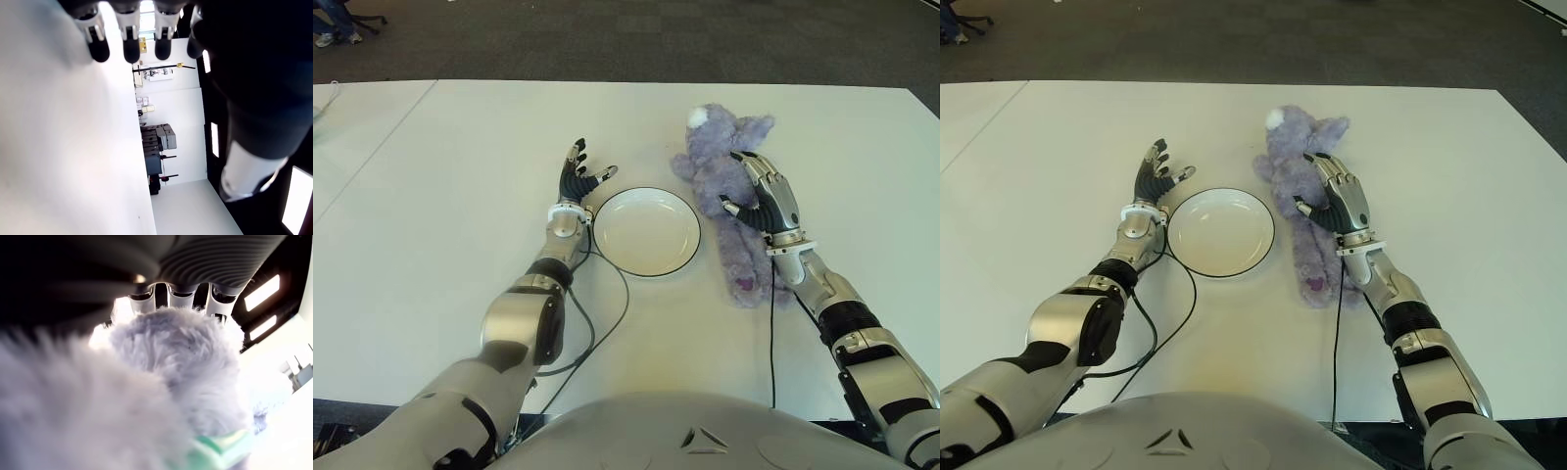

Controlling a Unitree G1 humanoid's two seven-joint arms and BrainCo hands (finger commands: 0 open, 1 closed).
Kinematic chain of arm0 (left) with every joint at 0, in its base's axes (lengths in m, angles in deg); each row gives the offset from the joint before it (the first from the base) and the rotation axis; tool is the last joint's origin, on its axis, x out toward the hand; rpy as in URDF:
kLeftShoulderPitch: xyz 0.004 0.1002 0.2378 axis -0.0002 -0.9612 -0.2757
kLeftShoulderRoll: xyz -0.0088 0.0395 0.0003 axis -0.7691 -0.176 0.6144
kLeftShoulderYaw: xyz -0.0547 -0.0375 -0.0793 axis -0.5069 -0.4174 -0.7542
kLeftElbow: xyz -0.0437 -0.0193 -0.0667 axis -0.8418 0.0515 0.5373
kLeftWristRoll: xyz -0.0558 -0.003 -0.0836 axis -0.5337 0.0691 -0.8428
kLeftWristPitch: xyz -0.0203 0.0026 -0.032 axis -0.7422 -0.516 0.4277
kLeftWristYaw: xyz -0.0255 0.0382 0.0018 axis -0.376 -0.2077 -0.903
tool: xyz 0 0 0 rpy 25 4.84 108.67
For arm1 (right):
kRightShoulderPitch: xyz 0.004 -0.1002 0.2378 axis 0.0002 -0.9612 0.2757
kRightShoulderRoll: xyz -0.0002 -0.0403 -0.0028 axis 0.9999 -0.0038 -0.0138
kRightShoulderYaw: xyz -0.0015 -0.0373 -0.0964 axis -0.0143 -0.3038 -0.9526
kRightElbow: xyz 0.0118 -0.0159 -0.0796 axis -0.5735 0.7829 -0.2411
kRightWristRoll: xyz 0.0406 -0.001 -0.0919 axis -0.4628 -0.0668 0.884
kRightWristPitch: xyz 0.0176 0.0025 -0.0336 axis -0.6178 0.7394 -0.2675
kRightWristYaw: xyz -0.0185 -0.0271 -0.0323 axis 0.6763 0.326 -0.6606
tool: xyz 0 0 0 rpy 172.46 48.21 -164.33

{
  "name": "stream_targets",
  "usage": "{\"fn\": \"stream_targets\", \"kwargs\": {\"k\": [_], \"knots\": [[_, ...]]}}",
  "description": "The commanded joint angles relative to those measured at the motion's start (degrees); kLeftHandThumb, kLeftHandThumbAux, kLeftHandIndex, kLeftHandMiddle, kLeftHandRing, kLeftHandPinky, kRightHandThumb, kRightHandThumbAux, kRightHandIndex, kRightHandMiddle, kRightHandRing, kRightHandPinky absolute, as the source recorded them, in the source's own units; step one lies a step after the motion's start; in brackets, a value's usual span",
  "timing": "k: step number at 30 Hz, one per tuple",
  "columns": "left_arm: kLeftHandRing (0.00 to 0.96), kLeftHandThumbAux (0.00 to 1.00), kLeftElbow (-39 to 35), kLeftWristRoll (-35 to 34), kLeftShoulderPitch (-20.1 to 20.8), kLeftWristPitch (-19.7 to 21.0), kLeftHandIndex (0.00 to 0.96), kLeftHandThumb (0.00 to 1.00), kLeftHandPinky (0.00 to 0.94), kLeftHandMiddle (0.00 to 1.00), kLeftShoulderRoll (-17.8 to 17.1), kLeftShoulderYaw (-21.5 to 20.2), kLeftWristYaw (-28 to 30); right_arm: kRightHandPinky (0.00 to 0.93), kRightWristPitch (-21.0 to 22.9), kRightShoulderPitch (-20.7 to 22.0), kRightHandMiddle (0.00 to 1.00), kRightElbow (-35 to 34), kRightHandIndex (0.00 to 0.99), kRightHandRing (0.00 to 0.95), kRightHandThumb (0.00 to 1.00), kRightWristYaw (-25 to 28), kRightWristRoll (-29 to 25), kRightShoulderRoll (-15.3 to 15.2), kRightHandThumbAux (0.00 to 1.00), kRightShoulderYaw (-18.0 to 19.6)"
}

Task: Put the doll into the plate.

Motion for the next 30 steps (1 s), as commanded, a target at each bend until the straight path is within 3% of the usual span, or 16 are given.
{"fn": "stream_targets", "kwargs": {"k": [1,10,16,21,23,24,25,28,30], "knots": [[0.080,0.804,6.40,-0.52,-9.75,6.74,0.039,0.000,0.115,0.070,3.52,-0.37,1.26,0.524,0.20,-3.66,0.381,1.54,0.263,0.474,0.442,6.04,-3.35,0.77,0.675,-0.51],[0.083,0.810,6.31,-0.41,-9.74,6.26,0.051,0.000,0.118,0.074,3.60,-0.16,1.10,0.471,-1.53,-3.95,0.427,0.88,0.298,0.461,0.357,13.51,-8.08,-0.08,0.718,-0.60],[0.075,0.803,6.40,-0.85,-9.51,7.09,0.035,0.000,0.112,0.063,3.57,-0.50,1.37,0.416,-2.07,-6.05,0.428,1.09,0.308,0.436,0.301,18.65,-9.11,2.67,0.754,-3.93],[0.077,0.799,6.36,-0.35,-9.92,5.87,0.033,0.000,0.113,0.067,3.50,0.01,0.72,0.392,-1.59,-6.27,0.409,2.02,0.309,0.411,0.301,21.67,-9.30,2.65,0.750,-5.08],[0.079,0.796,6.36,-0.25,-9.99,5.82,0.033,0.000,0.113,0.070,3.48,0.11,0.64,0.386,-1.13,-6.06,0.403,2.28,0.328,0.405,0.344,22.54,-9.20,2.60,0.732,-5.23],[0.080,0.794,6.36,-0.21,-10.00,5.86,0.033,0.000,0.113,0.072,3.47,0.16,0.62,0.425,-0.96,-5.97,0.427,2.40,0.394,0.419,0.599,22.88,-9.18,2.59,0.725,-5.28],[0.081,0.793,6.37,-0.15,-10.00,5.91,0.033,0.000,0.113,0.072,3.46,0.22,0.55,0.460,-0.87,-5.75,0.452,2.83,0.412,0.443,0.664,23.00,-9.08,2.66,0.722,-5.35],[0.081,0.792,6.37,-0.04,-9.99,6.02,0.033,0.000,0.114,0.073,3.45,0.34,0.35,0.490,-0.74,-4.99,0.474,4.28,0.419,0.464,0.686,22.88,-8.72,2.94,0.720,-5.56],[0.083,0.786,6.36,0.03,-10.01,6.08,0.034,0.000,0.116,0.074,3.49,0.43,0.18,0.638,-0.72,-4.48,0.583,5.34,0.424,0.596,0.688,22.63,-8.46,3.08,0.715,-5.72]]}}
